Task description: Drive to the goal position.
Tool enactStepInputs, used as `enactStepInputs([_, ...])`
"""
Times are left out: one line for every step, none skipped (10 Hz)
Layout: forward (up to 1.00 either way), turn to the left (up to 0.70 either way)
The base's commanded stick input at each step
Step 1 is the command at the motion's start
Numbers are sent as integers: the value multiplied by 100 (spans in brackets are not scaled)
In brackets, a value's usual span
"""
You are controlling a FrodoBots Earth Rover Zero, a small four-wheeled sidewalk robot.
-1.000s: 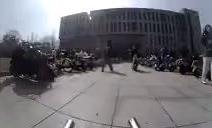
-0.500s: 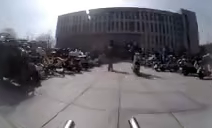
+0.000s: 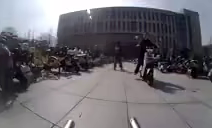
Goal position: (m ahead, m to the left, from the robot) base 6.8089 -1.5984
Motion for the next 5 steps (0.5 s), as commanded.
enactStepInputs([100, 0])
enactStepInputs([100, 0])
enactStepInputs([100, 0])
enactStepInputs([100, 0])
enactStepInputs([100, 0])
